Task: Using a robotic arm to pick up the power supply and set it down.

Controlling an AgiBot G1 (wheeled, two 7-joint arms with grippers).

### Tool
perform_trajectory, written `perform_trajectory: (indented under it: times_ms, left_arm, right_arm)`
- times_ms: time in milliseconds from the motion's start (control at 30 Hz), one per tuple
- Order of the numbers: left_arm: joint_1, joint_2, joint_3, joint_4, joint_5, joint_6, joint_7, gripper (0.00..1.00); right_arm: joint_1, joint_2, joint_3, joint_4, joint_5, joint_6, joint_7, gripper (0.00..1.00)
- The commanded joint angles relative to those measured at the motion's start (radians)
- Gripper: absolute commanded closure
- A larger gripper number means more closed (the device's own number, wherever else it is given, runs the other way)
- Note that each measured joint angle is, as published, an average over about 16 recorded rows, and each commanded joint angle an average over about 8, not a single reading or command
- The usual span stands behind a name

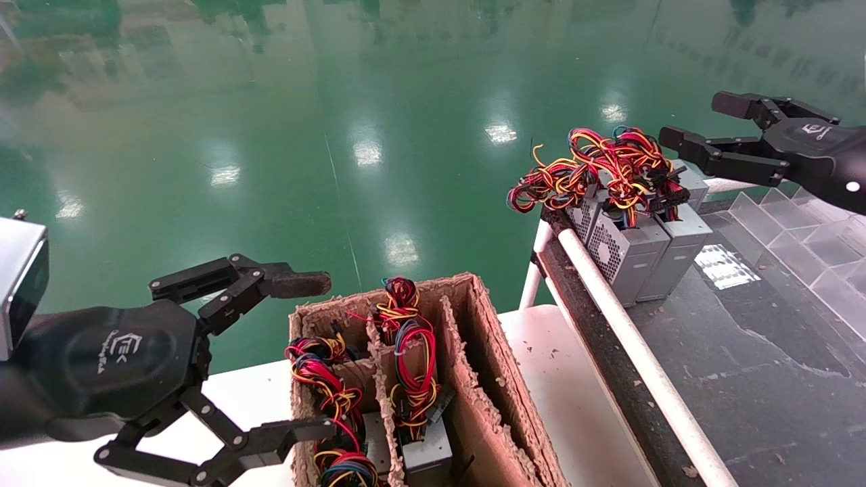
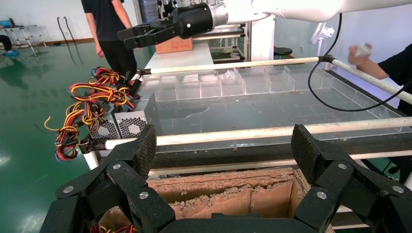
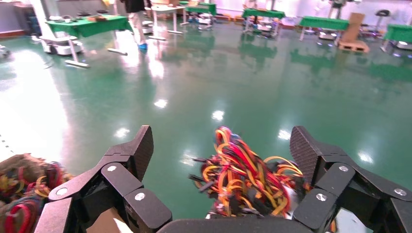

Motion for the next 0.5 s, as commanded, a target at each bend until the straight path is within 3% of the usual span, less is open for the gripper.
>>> perform_trajectory:
  times_ms: [33,500]
  left_arm:
    - [0.000,0.000,0.000,0.000,0.000,0.000,0.000,0.00]
    - [0.000,0.000,0.000,0.000,0.000,0.000,0.000,0.00]
  right_arm:
    - [-0.024,0.007,0.004,0.043,0.013,-0.005,0.011,0.00]
    - [-0.188,0.056,0.032,0.342,0.101,-0.043,0.089,0.00]
